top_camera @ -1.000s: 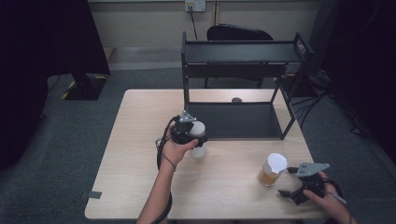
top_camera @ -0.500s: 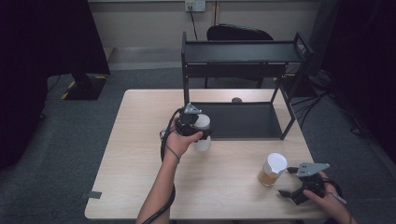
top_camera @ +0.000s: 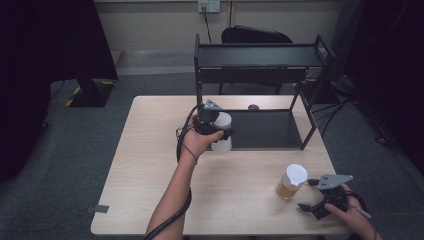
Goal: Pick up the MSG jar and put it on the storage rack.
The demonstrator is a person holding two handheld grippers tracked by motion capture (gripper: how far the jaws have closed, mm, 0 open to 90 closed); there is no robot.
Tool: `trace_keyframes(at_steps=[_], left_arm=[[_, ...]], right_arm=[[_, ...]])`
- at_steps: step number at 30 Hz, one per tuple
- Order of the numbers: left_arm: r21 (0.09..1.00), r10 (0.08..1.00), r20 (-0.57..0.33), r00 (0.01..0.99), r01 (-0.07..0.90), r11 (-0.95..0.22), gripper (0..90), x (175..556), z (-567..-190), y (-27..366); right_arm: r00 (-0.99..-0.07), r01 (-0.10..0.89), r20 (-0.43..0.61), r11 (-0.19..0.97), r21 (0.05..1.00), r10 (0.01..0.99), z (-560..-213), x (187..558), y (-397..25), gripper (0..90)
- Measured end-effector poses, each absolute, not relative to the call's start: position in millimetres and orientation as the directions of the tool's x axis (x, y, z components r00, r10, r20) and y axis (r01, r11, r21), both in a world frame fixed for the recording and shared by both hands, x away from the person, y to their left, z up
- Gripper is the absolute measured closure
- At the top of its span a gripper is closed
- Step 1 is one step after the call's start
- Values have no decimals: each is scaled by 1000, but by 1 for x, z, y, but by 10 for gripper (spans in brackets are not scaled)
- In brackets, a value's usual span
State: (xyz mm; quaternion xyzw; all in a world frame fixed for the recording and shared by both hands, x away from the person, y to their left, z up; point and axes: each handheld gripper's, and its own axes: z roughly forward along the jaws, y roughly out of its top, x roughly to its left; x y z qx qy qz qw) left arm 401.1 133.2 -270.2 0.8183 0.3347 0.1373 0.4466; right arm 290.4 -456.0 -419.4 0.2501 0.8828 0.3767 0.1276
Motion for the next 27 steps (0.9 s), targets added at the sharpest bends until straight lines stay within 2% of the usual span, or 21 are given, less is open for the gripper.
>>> trace_keyframes(at_steps=[27], left_arm=[[832,668,-50,743,401,-383,339,416,-212,117]], right_arm=[[-842,346,-37,591,729,538,-419,290,-456,0]])
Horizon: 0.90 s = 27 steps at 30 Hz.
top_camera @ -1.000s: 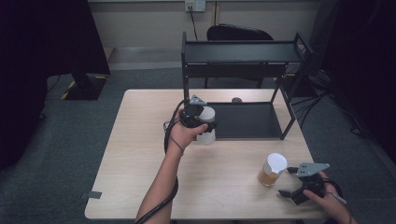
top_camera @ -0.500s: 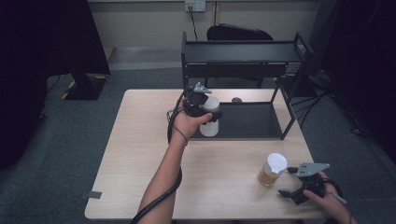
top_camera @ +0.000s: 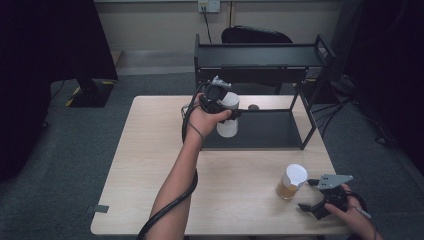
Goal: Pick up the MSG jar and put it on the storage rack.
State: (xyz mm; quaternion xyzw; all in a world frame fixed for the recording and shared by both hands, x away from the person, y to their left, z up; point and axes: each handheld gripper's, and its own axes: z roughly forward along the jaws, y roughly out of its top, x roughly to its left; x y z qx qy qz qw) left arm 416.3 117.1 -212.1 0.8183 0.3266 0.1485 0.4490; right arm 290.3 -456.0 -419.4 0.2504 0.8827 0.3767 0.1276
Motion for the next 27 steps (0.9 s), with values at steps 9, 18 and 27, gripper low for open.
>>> trace_keyframes(at_steps=[9,18,27], left_arm=[[836,661,-58,748,398,-377,338,420,-194,116],[839,663,-51,747,392,-377,338,423,-174,113],[843,666,-48,744,388,-373,338,426,-152,112]], right_arm=[[-842,346,-36,590,729,538,-419,290,-456,0],[-842,345,-37,590,730,538,-419,290,-456,0],[-842,345,-37,591,729,538,-419,290,-456,0]])
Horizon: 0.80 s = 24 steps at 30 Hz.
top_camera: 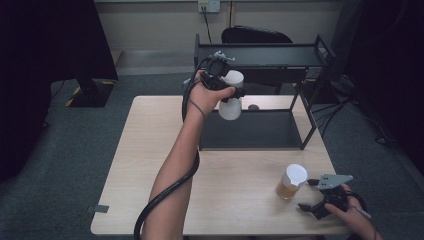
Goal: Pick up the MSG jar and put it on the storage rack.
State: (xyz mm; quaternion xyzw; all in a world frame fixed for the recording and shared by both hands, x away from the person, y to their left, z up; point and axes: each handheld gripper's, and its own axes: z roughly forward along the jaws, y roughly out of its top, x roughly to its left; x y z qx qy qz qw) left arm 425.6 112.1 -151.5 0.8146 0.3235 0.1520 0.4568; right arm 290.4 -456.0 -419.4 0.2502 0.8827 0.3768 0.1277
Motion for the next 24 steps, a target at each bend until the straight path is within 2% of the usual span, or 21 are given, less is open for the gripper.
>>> trace_keyframes(at_steps=[24], left_arm=[[850,651,-40,758,368,-376,338,435,-105,106]], right_arm=[[-842,346,-37,591,729,538,-419,290,-456,0]])
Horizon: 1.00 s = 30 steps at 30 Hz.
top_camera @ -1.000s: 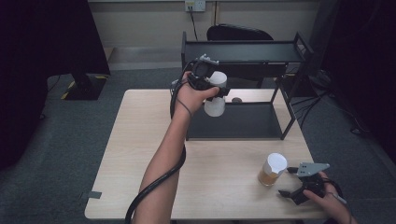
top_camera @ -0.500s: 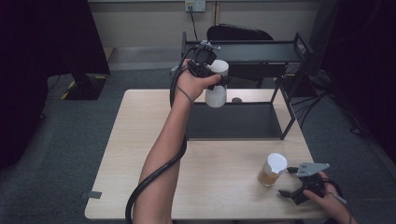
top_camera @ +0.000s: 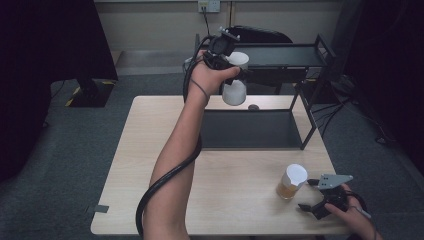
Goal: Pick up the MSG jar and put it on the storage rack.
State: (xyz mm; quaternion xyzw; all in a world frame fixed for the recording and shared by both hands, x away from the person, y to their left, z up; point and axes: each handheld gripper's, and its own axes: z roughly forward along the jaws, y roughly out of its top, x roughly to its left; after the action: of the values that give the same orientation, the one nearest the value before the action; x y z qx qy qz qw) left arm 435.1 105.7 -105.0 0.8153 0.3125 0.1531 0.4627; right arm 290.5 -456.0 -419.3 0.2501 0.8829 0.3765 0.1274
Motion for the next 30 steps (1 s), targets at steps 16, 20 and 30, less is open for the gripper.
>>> trace_keyframes(at_steps=[16,20,30], left_arm=[[851,656,2,755,343,-397,337,441,-63,93],[854,666,-2,746,348,-387,337,445,-54,90],[866,690,14,723,337,-371,336,451,-41,85]], right_arm=[[-842,346,-37,592,728,538,-419,290,-456,0],[-842,346,-37,591,729,538,-419,290,-456,0],[-842,345,-37,591,729,538,-419,290,-456,0]])
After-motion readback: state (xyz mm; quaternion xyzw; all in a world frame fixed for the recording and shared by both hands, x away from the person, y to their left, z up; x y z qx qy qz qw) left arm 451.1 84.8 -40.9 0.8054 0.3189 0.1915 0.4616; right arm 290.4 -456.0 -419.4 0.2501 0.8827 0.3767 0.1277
